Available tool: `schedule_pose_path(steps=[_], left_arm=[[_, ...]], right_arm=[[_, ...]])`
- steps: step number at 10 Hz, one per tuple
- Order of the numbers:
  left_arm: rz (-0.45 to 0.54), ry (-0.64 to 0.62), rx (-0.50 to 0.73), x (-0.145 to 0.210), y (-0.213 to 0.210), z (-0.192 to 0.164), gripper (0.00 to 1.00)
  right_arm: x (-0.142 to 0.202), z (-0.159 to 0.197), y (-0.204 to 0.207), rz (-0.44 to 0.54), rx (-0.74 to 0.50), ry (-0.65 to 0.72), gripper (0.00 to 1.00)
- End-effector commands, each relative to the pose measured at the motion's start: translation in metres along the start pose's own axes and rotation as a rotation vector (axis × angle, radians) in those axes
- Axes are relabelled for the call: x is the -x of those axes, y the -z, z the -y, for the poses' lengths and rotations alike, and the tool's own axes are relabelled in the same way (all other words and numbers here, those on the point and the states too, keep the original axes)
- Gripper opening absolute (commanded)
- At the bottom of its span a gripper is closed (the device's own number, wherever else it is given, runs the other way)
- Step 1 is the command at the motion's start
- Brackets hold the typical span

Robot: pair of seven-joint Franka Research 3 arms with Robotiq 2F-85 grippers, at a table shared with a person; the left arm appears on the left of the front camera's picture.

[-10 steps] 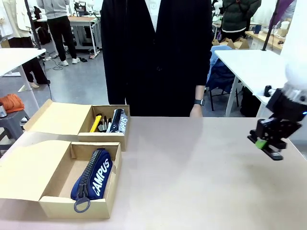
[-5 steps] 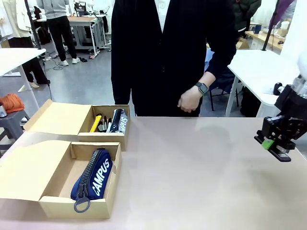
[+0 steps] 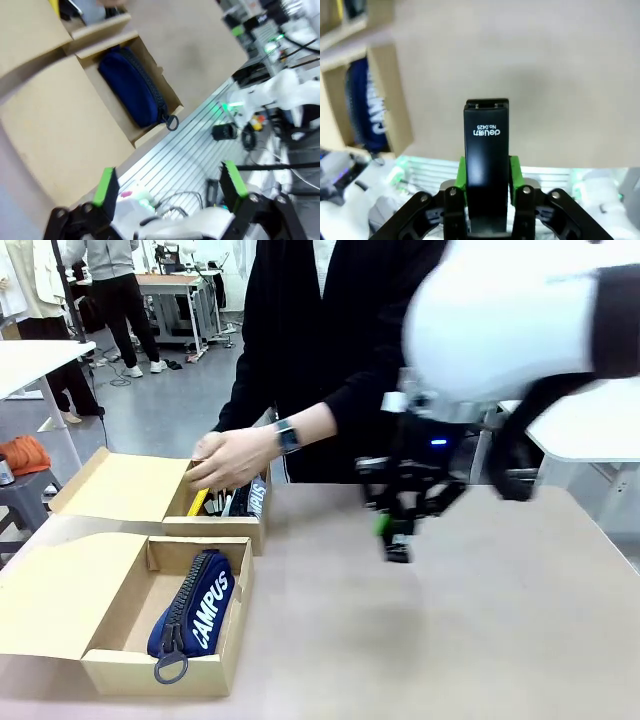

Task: Place items inside the box.
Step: Pick up a Pencil pouch or Stapler and place it inside the Mailer Box closest to the robot.

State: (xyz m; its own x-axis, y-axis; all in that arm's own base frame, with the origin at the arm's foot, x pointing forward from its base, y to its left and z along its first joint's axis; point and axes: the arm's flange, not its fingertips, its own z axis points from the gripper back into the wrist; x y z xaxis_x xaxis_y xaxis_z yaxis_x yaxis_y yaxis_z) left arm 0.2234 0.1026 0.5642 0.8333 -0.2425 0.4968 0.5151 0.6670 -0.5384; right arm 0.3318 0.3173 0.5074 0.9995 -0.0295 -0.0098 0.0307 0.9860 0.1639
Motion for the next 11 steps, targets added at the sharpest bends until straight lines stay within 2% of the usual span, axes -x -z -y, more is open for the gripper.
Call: schedule_pose_path(steps=[1,2,3,4,5,6,7,8,11], left_arm=[[0.015,0.005,0.005,0.001,0.001,0.001,1.00],[0.015,0.005,0.005,0.001,0.001,0.001,1.00],[0.015,0.005,0.005,0.001,0.001,0.001,1.00],[0.015,0.005,0.005,0.001,0.001,0.001,1.00],[0.015,0.005,0.005,0.001,0.001,0.001,1.00],[0.015,0.005,0.005,0.001,0.001,0.001,1.00],[0.015,0.005,0.005,0.001,0.001,0.001,1.00],[0.015,0.005,0.005,0.001,0.001,0.001,1.00],[0.015,0.005,0.005,0.001,0.001,0.001,1.00]], right_arm=[[-0.036,0.008,0.004,-0.043,0.019,0.003,0.37],[-0.036,0.026,-0.002,-0.084,-0.053,0.017,0.37],[-0.038,0.076,-0.017,-0.092,-0.134,0.091,0.37],[-0.034,0.128,-0.032,-0.060,-0.200,0.205,0.37],[-0.022,0.166,-0.040,-0.044,-0.227,0.231,0.37],[-0.011,0.188,-0.043,-0.033,-0.257,0.238,0.37],[-0.005,0.195,-0.042,-0.035,-0.314,0.186,0.37],[-0.035,0.174,-0.042,-0.055,-0.221,0.236,0.37],[-0.035,0.174,-0.042,-0.055,-0.221,0.236,0.37]])
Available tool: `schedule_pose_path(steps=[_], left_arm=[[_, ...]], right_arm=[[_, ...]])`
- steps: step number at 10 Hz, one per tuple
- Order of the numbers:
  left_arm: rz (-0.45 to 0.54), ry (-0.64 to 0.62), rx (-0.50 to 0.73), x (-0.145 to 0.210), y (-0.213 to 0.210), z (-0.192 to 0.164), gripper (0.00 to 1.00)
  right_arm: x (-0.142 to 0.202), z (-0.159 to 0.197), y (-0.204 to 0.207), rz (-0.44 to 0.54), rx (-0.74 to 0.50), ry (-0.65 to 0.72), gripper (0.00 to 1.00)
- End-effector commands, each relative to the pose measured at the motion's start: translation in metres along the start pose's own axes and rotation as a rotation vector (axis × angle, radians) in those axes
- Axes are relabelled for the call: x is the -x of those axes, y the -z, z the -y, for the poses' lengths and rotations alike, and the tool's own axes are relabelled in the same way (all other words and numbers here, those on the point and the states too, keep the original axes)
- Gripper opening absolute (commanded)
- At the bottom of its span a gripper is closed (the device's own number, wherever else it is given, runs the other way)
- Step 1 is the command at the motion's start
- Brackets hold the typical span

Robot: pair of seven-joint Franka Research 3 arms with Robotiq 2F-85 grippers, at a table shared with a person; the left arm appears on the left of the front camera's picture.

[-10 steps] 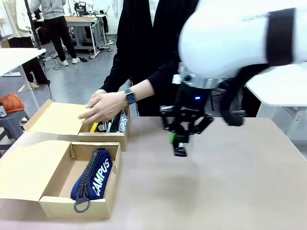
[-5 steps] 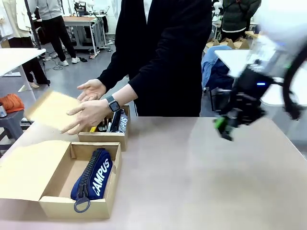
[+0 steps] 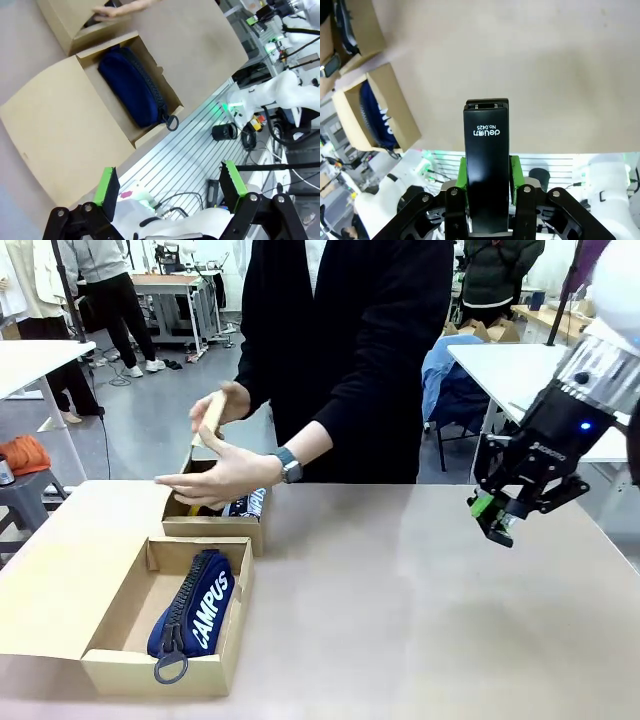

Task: Place items inside the box.
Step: Pick up a Pencil pouch or Stapler and place it inside the Mailer Box closest to the robot.

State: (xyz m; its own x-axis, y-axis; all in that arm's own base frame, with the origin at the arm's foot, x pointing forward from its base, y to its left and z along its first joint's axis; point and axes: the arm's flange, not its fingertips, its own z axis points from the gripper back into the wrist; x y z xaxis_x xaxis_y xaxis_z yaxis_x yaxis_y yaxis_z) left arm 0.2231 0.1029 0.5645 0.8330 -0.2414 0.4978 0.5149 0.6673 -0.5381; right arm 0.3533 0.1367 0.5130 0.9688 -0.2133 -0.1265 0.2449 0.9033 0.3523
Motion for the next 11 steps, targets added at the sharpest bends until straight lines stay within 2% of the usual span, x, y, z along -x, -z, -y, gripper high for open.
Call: schedule_pose_path(steps=[1,7,9,11], left_arm=[[0.014,0.005,0.006,0.000,0.002,0.001,1.00],[0.014,0.005,0.006,0.000,0.002,0.001,1.00],[0.014,0.005,0.006,0.000,0.002,0.001,1.00],[0.014,0.005,0.006,0.000,0.002,0.001,1.00]], right_arm=[[-0.007,-0.005,-0.007,0.010,-0.013,0.023,0.37],[-0.006,-0.002,-0.002,0.001,-0.001,0.006,0.37],[-0.007,-0.042,0.011,-0.025,0.001,-0.072,0.37],[-0.009,-0.094,0.035,-0.014,-0.013,-0.072,0.37]])
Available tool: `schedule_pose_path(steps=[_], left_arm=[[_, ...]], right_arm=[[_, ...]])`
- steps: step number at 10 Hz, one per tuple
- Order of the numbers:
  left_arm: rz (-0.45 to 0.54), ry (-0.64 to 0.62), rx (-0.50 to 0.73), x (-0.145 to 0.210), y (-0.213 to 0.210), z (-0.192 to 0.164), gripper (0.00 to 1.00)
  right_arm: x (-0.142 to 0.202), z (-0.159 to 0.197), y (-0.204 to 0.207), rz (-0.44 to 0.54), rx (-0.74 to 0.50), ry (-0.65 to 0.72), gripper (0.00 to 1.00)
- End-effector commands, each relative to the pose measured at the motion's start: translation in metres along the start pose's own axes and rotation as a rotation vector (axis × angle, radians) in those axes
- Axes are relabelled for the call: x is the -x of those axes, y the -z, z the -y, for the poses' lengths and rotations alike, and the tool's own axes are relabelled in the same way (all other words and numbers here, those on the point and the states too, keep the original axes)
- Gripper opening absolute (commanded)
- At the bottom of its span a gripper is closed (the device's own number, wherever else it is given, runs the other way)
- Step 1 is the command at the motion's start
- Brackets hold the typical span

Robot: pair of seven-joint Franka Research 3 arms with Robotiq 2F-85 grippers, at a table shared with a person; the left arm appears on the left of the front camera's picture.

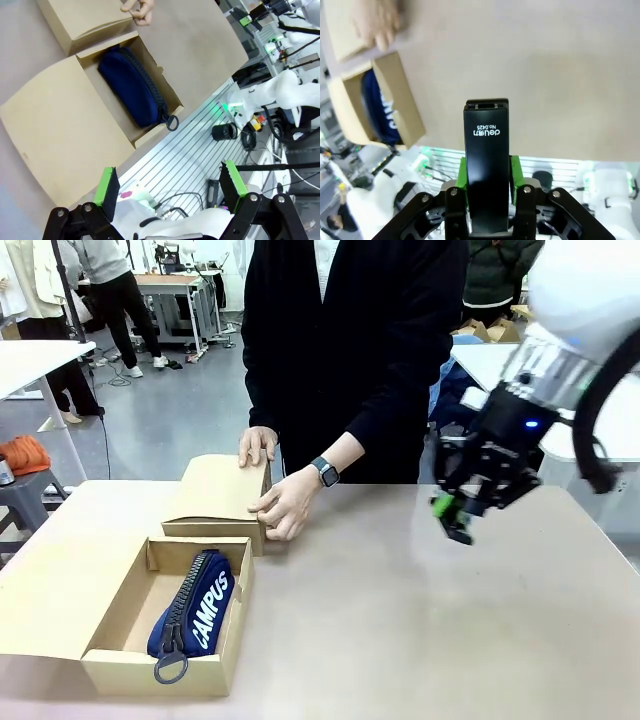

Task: Place items inside the box.
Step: Pick up a Pencil pouch or Stapler and place it inside the Mailer Box closest to the robot.

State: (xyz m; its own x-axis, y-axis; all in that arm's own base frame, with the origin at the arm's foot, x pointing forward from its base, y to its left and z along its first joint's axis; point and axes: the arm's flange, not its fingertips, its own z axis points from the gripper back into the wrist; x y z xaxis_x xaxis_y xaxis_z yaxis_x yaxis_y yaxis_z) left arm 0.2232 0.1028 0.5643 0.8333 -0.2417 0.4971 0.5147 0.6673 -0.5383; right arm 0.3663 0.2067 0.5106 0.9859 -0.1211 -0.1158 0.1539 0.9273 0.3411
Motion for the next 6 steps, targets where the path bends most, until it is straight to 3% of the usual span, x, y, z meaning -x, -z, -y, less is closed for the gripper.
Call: schedule_pose_path(steps=[1,2,3,6], left_arm=[[0.015,0.005,0.006,0.000,0.001,0.001,1.00],[0.015,0.005,0.006,0.000,0.001,0.001,1.00],[0.015,0.005,0.006,0.000,0.001,0.001,1.00],[0.015,0.005,0.006,0.000,0.001,0.001,1.00]], right_arm=[[-0.019,-0.039,0.010,0.022,-0.020,0.011,0.37],[0.000,0.000,0.000,0.000,0.000,0.000,0.37],[-0.003,-0.025,0.010,0.006,-0.001,-0.013,0.37],[0.004,-0.016,0.009,0.033,-0.016,-0.029,0.37]])
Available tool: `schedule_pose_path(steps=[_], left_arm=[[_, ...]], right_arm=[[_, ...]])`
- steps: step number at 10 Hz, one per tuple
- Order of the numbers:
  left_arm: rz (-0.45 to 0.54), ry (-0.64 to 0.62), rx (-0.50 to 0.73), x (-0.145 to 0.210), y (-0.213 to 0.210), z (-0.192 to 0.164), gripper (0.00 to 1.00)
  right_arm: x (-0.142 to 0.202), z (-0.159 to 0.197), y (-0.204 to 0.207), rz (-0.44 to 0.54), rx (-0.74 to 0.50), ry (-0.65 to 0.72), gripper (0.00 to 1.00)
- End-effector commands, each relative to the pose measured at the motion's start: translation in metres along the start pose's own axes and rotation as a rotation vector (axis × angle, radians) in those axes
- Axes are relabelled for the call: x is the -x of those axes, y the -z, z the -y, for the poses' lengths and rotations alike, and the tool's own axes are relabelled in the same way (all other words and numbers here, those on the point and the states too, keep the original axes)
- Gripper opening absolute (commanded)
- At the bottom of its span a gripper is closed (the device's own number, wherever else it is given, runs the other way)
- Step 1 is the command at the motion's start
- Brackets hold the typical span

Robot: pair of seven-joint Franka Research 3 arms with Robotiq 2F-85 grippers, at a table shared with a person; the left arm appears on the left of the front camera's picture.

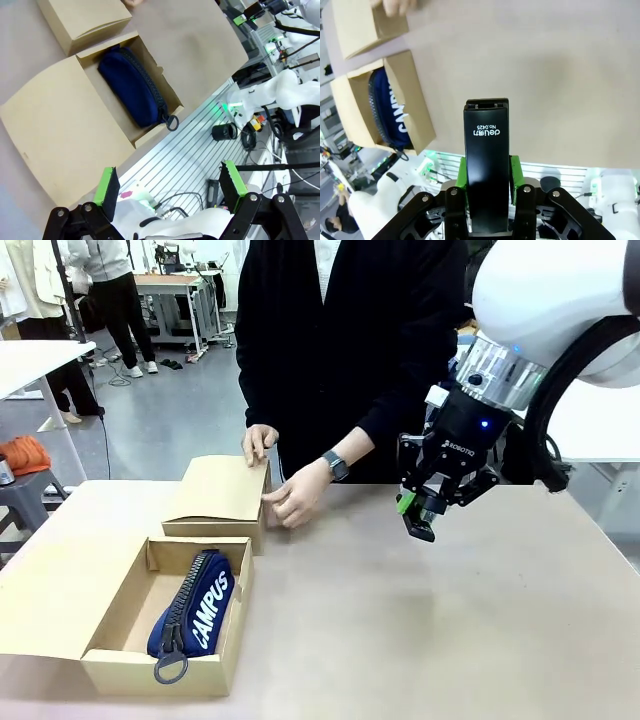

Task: Place items inside the box.
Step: Pick up a Pencil pouch or Stapler and place it inside the Mailer Box closest to the robot.

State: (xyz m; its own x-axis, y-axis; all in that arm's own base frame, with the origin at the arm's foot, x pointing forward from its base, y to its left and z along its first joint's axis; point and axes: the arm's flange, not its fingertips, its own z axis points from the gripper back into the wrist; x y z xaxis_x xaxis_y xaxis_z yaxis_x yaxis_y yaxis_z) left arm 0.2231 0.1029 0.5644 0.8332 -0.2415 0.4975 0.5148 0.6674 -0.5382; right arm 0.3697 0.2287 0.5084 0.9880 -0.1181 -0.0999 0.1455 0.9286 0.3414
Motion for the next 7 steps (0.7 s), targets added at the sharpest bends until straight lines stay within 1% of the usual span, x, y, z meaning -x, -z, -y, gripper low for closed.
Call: schedule_pose_path(steps=[1,2,3,4,5,6,7], left_arm=[[0.014,0.005,0.006,0.000,0.002,0.001,1.00],[0.014,0.005,0.006,0.000,0.002,0.001,1.00],[0.014,0.005,0.006,0.000,0.002,0.001,1.00],[0.014,0.005,0.006,0.000,0.002,0.001,1.00],[0.014,0.005,0.006,0.000,0.002,0.001,1.00],[0.014,0.005,0.006,0.000,0.002,0.001,1.00],[0.014,0.005,0.006,0.000,0.002,0.001,1.00]], right_arm=[[0.004,0.003,0.001,0.011,-0.013,-0.034,0.37],[0.003,-0.003,0.003,0.007,-0.016,-0.046,0.37],[0.002,-0.018,0.007,0.019,-0.040,-0.055,0.37],[0.001,-0.050,0.015,0.052,-0.078,-0.048,0.37],[0.003,-0.099,0.032,0.067,-0.169,-0.009,0.37],[0.006,-0.148,0.057,0.064,-0.171,-0.017,0.37],[0.017,-0.195,0.087,0.028,-0.193,-0.060,0.37]])
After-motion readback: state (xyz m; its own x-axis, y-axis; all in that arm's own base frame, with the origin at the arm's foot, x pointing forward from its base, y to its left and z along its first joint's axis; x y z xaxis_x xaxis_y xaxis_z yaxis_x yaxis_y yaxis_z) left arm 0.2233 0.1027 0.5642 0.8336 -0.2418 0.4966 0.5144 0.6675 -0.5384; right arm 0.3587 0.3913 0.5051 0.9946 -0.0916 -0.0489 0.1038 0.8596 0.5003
